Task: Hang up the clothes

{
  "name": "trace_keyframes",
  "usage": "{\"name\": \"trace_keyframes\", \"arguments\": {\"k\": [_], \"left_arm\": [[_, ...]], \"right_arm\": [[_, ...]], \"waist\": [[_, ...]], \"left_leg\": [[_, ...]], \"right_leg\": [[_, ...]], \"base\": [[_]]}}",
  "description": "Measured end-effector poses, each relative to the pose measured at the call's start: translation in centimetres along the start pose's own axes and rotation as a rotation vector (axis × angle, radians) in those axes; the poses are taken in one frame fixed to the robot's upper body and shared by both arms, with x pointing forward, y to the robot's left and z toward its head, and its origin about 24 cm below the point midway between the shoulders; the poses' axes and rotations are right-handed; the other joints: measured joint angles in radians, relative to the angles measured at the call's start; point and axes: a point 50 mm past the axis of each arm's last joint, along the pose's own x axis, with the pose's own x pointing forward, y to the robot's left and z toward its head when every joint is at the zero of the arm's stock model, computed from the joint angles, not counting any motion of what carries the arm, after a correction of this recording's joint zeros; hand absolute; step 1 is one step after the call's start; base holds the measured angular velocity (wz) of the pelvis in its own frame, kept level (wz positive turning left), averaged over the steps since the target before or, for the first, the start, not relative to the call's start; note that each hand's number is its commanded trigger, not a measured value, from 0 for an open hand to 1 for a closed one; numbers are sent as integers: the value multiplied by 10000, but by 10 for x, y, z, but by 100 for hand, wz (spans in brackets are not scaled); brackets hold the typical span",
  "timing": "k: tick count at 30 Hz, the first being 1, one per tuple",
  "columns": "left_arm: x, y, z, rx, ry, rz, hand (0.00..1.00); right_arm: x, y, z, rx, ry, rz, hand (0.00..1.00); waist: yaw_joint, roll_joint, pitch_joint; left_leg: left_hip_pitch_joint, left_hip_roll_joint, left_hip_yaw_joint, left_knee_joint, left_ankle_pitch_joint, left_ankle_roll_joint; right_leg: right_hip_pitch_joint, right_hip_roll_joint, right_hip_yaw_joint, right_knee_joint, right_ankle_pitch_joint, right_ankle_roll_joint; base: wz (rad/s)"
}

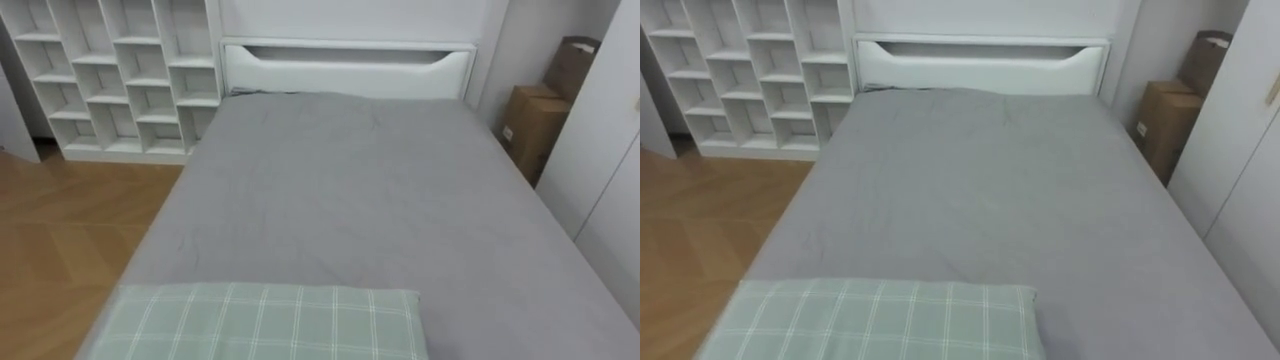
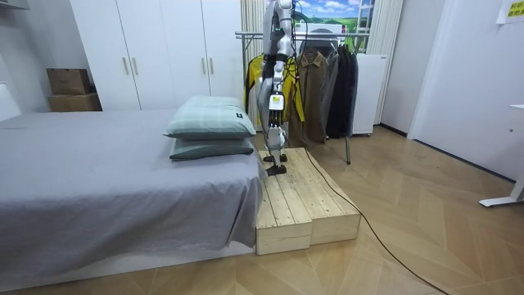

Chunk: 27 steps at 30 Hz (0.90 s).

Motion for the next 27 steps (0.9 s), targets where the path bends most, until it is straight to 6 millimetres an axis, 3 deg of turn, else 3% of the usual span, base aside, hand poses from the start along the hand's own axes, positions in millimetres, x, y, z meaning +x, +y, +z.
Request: {"name": "trace_keyframes", "arguments": {"k": [8,18,27], "left_arm": [[0,-2,1,133,51,-81,0],[0,0,2,155,114,-190,0],[0,-3,3,337,79,-585,0]], "right_arm": [[0,-1,3,26,-110,-54,0],[0,-1,1,68,-49,-129,0],[0,-1,1,94,-58,-242,0]], "waist": [[-105,137,10],[-366,52,2],[-390,18,16]], "left_leg": [[-84,13,117,-19,24,-30],[-45,19,171,-18,32,-37],[-29,19,199,-13,25,-32]], "right_leg": [[-152,36,159,-5,-1,-1],[-126,47,223,-1,13,-21],[-113,49,343,3,20,-30]], "base": [[-5],[0],[0]]}}
